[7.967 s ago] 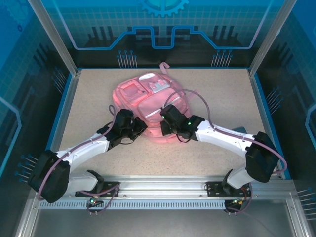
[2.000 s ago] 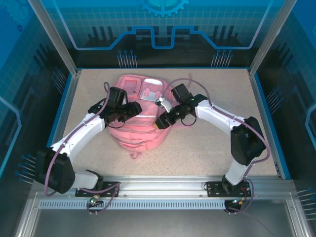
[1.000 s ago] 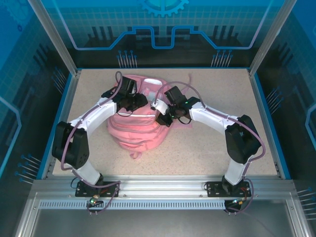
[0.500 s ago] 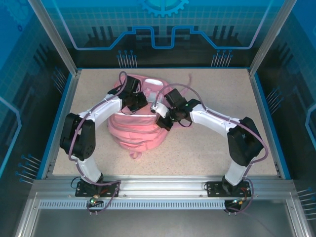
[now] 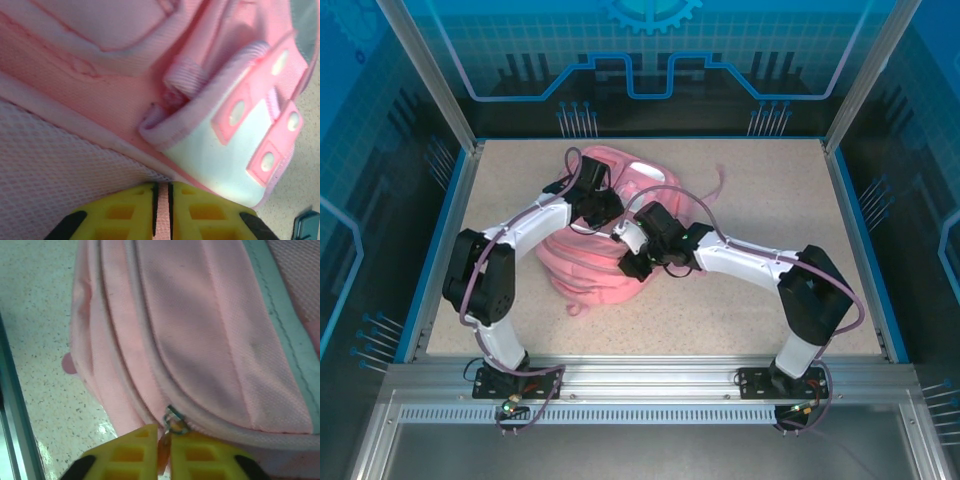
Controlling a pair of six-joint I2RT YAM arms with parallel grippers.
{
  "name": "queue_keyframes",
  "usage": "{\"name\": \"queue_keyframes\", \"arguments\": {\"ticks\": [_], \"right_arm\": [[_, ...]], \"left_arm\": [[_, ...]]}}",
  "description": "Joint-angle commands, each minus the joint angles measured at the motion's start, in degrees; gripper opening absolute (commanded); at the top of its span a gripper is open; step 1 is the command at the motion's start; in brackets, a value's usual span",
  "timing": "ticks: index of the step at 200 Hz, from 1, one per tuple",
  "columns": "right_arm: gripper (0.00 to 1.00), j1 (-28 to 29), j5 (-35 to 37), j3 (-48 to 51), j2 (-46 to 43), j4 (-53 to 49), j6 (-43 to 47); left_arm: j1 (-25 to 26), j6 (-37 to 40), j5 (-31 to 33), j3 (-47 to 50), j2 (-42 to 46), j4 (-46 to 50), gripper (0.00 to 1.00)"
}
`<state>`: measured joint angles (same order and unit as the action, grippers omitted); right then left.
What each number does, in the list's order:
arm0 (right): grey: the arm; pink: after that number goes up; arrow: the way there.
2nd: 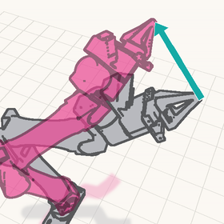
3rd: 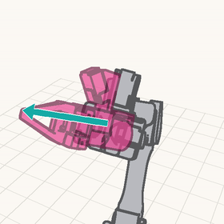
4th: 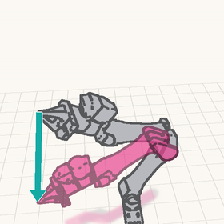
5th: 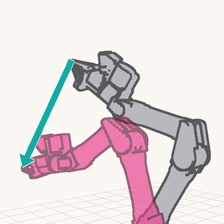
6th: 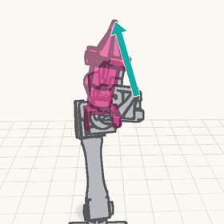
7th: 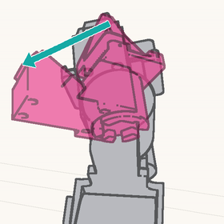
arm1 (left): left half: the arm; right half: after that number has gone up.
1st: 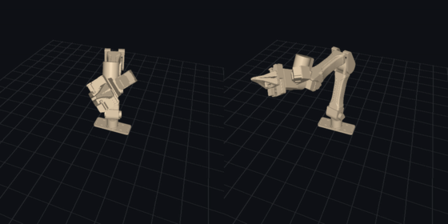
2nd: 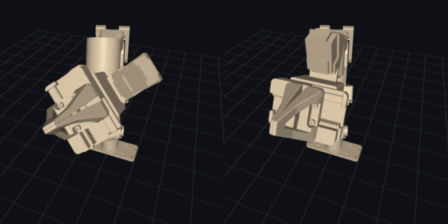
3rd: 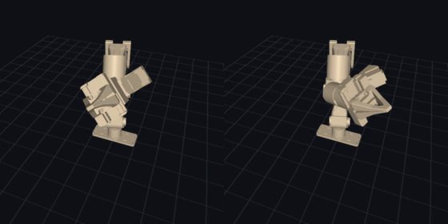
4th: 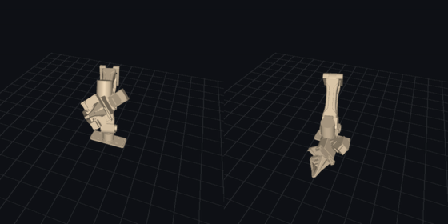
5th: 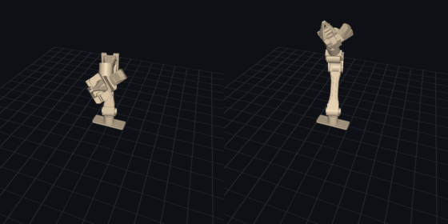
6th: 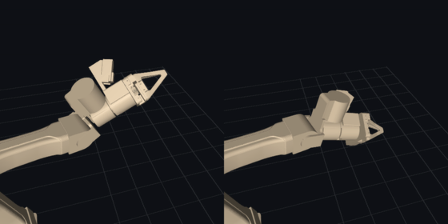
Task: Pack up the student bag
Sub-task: Unzip the student bag at the top-center of the table.
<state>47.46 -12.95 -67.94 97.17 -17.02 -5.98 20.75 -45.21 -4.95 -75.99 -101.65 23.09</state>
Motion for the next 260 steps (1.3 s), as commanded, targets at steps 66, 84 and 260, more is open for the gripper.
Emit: {"name": "queue_keyframes", "arguments": {"ticks": [66, 84, 260], "right_arm": [[0.79, -1.5, 10.4, 6.1, -17.5, -4.5, -26.1], [0.83, -5.0, 7.4, 7.9, -20.5, -4.5, -30.4], [0.76, -13.8, -4.2, 3.9, -11.9, -5.6, -47.9]], "left_arm": [[-0.8, 5.2, 1.4, 1.4, 15.8, 4.2, 0.63], [-0.8, 6.0, 1.0, 3.2, 18.8, 5.9, 0.67], [20.6, 5.3, 15.0, 23.5, 32.0, 9.9, 0.43]]}}
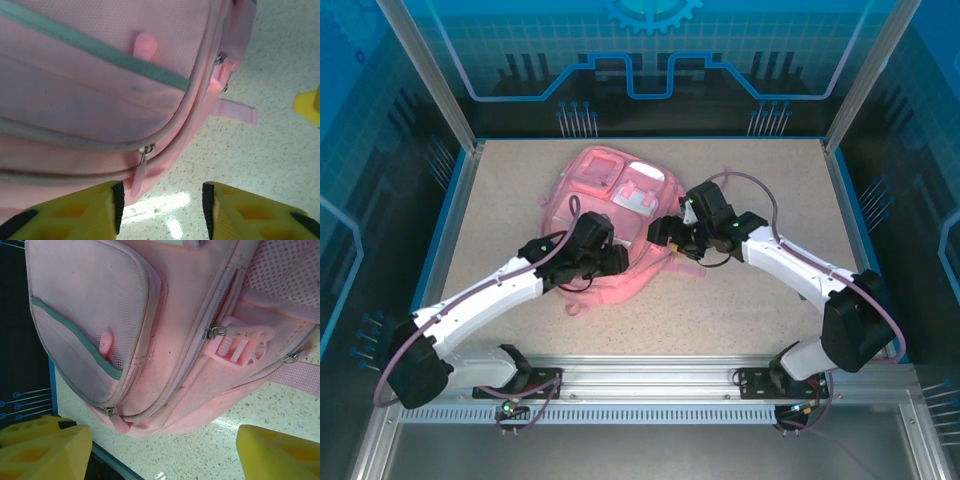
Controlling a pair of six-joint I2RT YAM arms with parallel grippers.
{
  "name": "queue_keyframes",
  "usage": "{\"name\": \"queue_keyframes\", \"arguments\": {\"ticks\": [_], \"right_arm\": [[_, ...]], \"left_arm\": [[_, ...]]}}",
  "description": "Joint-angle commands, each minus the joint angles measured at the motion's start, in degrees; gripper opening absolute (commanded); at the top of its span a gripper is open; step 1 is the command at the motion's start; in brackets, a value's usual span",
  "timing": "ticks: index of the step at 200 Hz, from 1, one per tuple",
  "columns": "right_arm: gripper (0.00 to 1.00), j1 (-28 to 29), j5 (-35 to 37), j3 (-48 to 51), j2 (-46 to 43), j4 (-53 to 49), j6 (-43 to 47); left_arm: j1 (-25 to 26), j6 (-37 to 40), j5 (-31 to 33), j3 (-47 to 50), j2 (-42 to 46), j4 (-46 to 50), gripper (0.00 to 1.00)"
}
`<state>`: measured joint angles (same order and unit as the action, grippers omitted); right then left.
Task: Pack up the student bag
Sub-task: Unzip the student bag at the top-center of the table.
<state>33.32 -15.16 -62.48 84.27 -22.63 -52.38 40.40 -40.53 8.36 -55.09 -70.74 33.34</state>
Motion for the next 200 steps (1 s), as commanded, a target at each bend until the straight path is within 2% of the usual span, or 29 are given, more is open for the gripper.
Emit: {"name": "queue_keyframes", "arguments": {"ticks": [1, 25, 115, 172, 200], "right_arm": [[0.76, 0.3, -2.0, -1.5, 1.0, 0.0, -1.5], [0.75, 0.9, -2.0, -2.1, 1.7, 0.1, -1.8], [0.74, 1.7, -2.0, -2.7, 2.3, -0.1, -2.2], [0.70, 3.1, -3.0, -3.6, 4.7, 2.3, -5.3], [0.64, 4.1, -3.1, -5.9, 8.5, 3.6, -7.5]], "left_arm": [[1.0, 0.7, 1.6, 2.7, 1.1, -0.5, 0.43], [1.1, 1.5, 0.5, 2.6, -1.3, -2.6, 0.39], [1.2, 3.5, 3.0, 2.1, -7.6, -6.0, 0.25], [1.2, 4.9, 3.1, 1.7, -9.0, -6.9, 0.00], [1.2, 5.9, 2.6, 2.1, -8.1, -7.2, 0.00]]}}
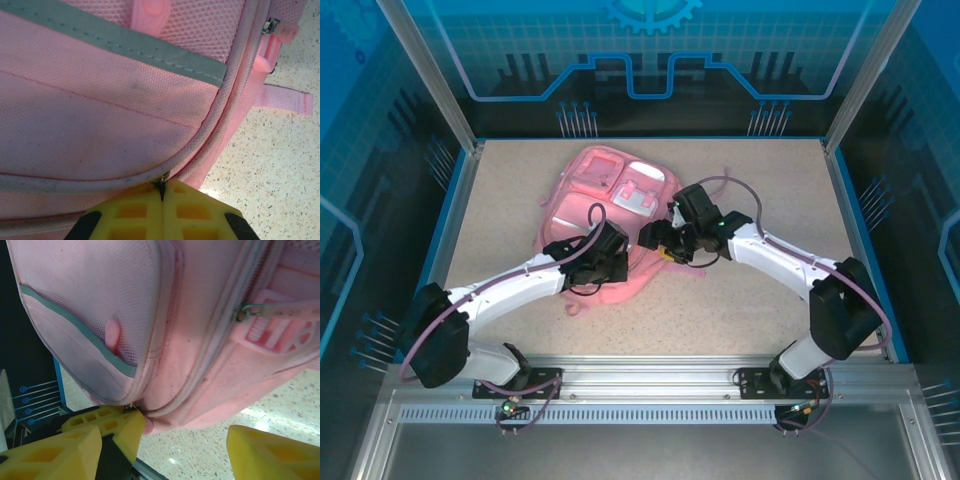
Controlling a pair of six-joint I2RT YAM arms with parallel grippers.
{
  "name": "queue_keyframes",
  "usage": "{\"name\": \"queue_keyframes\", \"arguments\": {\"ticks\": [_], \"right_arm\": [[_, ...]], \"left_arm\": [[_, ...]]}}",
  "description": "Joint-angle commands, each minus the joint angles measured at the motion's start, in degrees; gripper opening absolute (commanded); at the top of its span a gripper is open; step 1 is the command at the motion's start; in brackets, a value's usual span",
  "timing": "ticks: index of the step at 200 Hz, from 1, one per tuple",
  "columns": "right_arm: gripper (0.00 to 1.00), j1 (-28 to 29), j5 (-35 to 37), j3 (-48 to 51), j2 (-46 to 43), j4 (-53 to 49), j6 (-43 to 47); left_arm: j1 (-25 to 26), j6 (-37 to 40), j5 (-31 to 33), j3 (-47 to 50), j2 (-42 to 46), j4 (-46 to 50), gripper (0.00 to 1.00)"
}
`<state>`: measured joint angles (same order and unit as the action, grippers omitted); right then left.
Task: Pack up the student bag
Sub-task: Unzip the student bag at the top-center of the table.
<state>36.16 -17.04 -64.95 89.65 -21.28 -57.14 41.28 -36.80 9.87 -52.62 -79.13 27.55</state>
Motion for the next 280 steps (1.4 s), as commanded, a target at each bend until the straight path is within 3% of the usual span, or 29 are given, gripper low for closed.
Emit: {"name": "queue_keyframes", "arguments": {"ticks": [1, 76, 104, 123, 147, 197, 218, 240, 248, 280], "right_arm": [[0.64, 1.3, -1.3, -3.5, 3.3, 2.3, -2.7], [0.50, 3.1, -1.2, -10.6, 13.6, 1.8, -3.9], [0.20, 3.0, 2.9, -11.9, 14.7, -2.3, -1.5], [0.10, 2.2, 8.7, -12.0, 13.5, -6.2, 1.4], [0.05, 0.1, 12.8, -11.1, 11.5, -9.7, 5.2], [0.03, -5.6, 13.4, -10.9, 9.0, -13.9, 12.7], [0.11, -8.3, 8.6, -9.4, 6.8, -12.8, 15.7], [0.48, -9.6, 5.8, -6.0, 2.2, -11.0, 13.9], [0.57, -9.5, 5.9, -4.8, 0.2, -10.9, 12.4], [0.64, -9.5, 4.2, 2.8, -7.9, -7.5, 3.3]], "left_arm": [[0.3, 2.2, 1.0, -0.3, 0.3, -1.4, 0.00], [0.4, 4.1, 0.2, 0.8, 3.9, -1.6, 0.00], [0.3, 4.4, 2.4, 0.6, 4.4, 0.7, 0.00], [-0.1, 5.0, 5.1, 0.7, 5.2, 3.9, 0.00], [-2.2, 5.5, 5.8, 2.4, 7.7, 5.6, 0.00], [-7.2, 8.1, 4.2, 3.7, 9.1, 3.2, 0.00], [-7.5, 9.6, 0.9, 2.9, 7.9, 0.4, 0.00], [-6.6, 9.4, -4.3, 2.5, 7.0, -3.4, 0.00], [-5.8, 9.1, -5.2, 2.2, 6.7, -4.3, 0.00], [-1.6, 7.7, -8.7, 1.1, 5.7, -7.9, 0.00]]}}
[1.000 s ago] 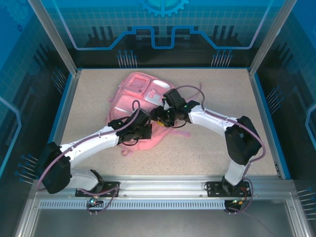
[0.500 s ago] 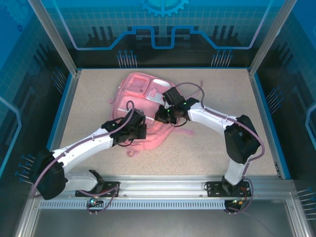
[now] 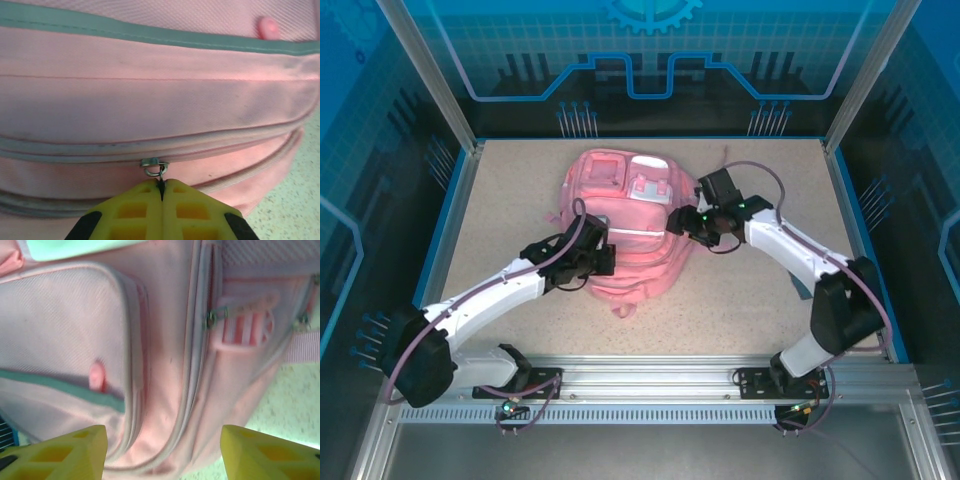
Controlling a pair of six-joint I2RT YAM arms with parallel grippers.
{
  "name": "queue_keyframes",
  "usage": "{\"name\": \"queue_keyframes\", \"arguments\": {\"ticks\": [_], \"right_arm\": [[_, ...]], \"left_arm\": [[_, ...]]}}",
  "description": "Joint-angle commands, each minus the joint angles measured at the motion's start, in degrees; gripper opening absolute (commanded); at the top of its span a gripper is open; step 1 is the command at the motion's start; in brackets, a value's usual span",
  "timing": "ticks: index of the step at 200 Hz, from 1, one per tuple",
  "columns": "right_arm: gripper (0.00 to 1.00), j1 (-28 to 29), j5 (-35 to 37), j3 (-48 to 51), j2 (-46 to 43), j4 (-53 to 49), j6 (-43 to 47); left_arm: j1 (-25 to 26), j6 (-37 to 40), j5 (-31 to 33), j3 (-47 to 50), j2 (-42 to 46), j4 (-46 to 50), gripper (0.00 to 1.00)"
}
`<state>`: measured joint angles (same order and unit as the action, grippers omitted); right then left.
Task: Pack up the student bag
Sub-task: Unzip the student bag at the top-center of the table.
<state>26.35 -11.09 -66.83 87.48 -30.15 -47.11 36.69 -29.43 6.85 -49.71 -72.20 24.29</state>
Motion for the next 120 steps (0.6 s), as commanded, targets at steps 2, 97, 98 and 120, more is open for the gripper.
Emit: {"name": "queue_keyframes", "arguments": {"ticks": [2, 97, 98, 120], "right_arm": [[0.64, 0.3, -1.9, 5.1, -6.2, 1.5, -7.2], [0.69, -0.9, -5.2, 15.1, -17.0, 8.5, -21.6], [0.69, -0.9, -5.3, 15.1, -17.0, 8.5, -21.7], [0.62, -1.0, -6.0, 14.8, -15.2, 9.6, -22.5]], "left_arm": [[3.2, 0.2, -5.9, -1.8, -1.3, -5.0, 0.00], [12.2, -1.2, -8.4, -10.8, -10.9, -7.5, 0.00], [12.3, -1.2, -8.4, -10.8, -10.9, -7.6, 0.00], [12.3, -1.1, -8.1, -10.8, -10.8, -7.5, 0.00]]}}
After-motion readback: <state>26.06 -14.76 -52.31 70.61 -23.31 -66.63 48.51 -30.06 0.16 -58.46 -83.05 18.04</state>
